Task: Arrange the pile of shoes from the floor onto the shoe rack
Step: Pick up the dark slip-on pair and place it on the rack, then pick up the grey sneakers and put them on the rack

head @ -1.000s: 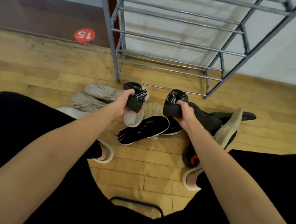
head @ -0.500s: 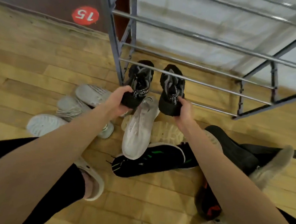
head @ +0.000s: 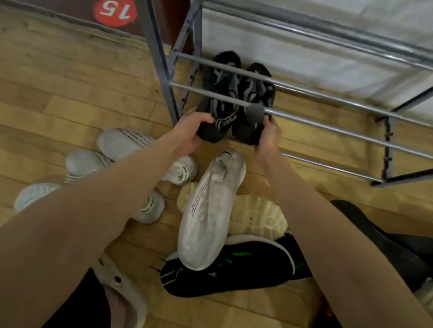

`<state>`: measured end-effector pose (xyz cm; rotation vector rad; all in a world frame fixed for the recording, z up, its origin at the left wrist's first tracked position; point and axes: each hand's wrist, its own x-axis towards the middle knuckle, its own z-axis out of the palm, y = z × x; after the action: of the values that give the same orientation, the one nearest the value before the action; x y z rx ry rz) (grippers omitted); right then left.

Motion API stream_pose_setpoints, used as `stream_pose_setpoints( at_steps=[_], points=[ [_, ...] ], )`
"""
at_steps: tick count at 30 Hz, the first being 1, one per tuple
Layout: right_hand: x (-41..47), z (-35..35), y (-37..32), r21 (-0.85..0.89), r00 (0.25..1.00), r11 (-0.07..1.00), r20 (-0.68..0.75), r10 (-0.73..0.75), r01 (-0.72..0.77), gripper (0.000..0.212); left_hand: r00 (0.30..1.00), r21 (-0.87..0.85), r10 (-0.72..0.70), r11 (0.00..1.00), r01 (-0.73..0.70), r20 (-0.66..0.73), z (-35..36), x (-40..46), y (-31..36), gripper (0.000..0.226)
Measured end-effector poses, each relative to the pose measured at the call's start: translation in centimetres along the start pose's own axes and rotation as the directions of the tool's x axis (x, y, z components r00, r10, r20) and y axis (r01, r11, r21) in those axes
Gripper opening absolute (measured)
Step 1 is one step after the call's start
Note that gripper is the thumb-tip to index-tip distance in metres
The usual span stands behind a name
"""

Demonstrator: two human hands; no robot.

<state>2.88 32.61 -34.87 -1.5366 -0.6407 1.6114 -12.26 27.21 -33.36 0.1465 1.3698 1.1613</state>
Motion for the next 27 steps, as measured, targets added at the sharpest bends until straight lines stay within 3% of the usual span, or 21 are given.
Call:
stream_pose_setpoints(
  at_steps=[4,7,10,15,18,22,24,27],
  points=[
    [0.5,0.5,0.1,-0.176,0.999,0.984,0.035,0.012,-0.006,0.036,0.999,0.095,0.038,0.995,-0.036,-0.012,0.5,1.1,1.0,0.03],
    [0.0,0.4,0.3,-0.332,0.999,0.943,0.05,-0.018,0.034,0.037,0.994,0.119,0.024,0.993,-0.011,-0.111,0.3,1.3,0.6,0.039],
    [-0.7,-0.1,0.5,-0.381,0.994,0.92,0.087,-0.061,0.09,0.04,0.98,0.151,0.069,0.988,-0.04,-0.188,-0.5,1.1,0.0,0.044],
    [-2.9,-0.7,0.7,-0.504,0.984,0.85,0.156,-0.089,0.157,0.05,0.97,0.31,0.18,0.943,-0.122,-0.163,-1.1,-1.1,-0.7,0.049],
    [-5.3,-1.0,0.8,-0.653,0.959,0.71,0.253,-0.124,0.264,0.052,0.962,0.498,0.241,0.855,-0.146,-0.132,-1.9,-2.9,-0.9,0.053],
    [-8.4,-1.2,1.1,-0.794,0.904,0.435,0.397,-0.161,0.426,0.054,0.952,0.673,0.291,0.724,-0.155,-0.093,-4.6,-5.8,-0.4,0.034],
    [-9.8,-1.0,1.8,-0.808,0.859,0.29,0.48,-0.18,0.512,0.054,0.929,0.728,0.339,0.674,-0.127,-0.151,-6.6,-7.7,-0.7,0.032],
    [-11.6,0.0,3.3,-0.785,0.789,0.1,0.595,-0.153,0.611,0.057,0.825,0.747,0.412,0.665,0.018,-0.386,-9.9,-10.8,-2.6,0.029]
  ],
)
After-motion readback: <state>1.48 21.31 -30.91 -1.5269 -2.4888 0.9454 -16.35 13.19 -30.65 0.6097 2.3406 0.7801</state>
